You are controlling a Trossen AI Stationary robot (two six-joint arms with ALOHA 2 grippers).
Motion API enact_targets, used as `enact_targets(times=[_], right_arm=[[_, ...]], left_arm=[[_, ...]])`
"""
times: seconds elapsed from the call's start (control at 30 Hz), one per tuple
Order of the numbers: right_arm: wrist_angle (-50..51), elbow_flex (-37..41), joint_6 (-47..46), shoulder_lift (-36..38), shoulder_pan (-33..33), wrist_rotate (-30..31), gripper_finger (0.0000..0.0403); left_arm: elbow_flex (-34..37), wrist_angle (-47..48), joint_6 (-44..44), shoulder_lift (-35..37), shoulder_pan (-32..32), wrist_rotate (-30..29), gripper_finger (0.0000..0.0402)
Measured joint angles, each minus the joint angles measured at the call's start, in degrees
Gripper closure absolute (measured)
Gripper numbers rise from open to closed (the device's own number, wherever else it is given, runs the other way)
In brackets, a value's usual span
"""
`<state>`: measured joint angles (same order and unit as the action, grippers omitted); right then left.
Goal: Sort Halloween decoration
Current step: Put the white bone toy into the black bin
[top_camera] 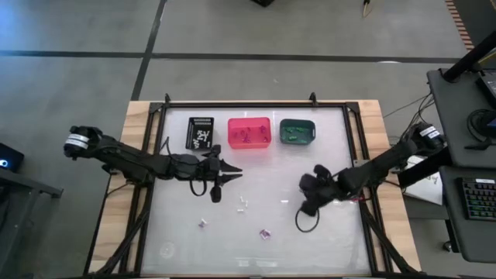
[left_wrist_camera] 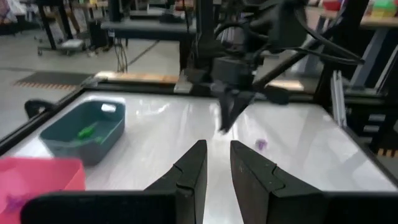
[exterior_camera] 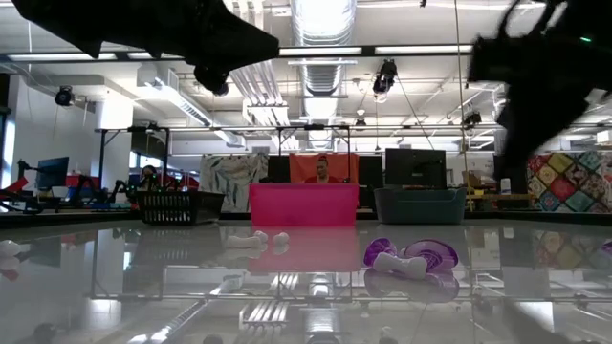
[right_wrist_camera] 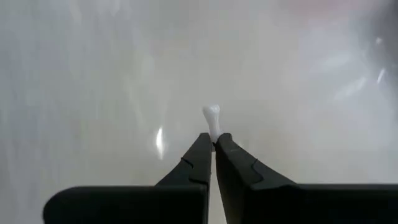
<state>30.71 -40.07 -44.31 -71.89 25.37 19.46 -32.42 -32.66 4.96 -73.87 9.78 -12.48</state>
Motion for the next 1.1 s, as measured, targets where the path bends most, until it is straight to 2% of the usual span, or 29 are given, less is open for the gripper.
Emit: enact_targets(times=[0.1,0.2,0.37,0.5,0.73,0.97,1.1], right_arm=[[-7.78,0.00,7.24,2.29,-2.64,5.90,0.0394],[-20.77,-0.04,18.47,2.86,-5.34,6.60,0.0394],[-43.56,-0.07,35.26,0.07,-8.39,2.48,0.0394],[-55.95,-0.09,42.11,-3.91,-9.87,-0.53,0.0394],[-65.65,-0.09,45.89,-8.97,-11.17,-3.45,0.0394],[-66.17,-0.63,47.00,-9.23,-11.34,-3.59,0.0394],[-66.16,-0.83,47.42,-9.23,-11.41,-3.65,0.0394]], left_arm=[[-0.02,-5.40,-0.01,-2.76,0.02,0.01,0.0347],[-0.02,-11.45,-0.34,-5.92,0.03,0.12,0.0347],[-0.13,-20.20,-0.60,-10.51,0.04,2.15,0.0347],[-0.48,-24.68,-1.22,-12.98,0.04,3.69,0.0347],[-0.50,-26.26,-1.48,-14.55,0.04,4.72,0.0347],[-0.50,-26.75,-3.38,-15.67,0.04,5.05,0.0347],[-0.57,-30.23,-4.97,-17.49,0.04,5.06,0.0347]])
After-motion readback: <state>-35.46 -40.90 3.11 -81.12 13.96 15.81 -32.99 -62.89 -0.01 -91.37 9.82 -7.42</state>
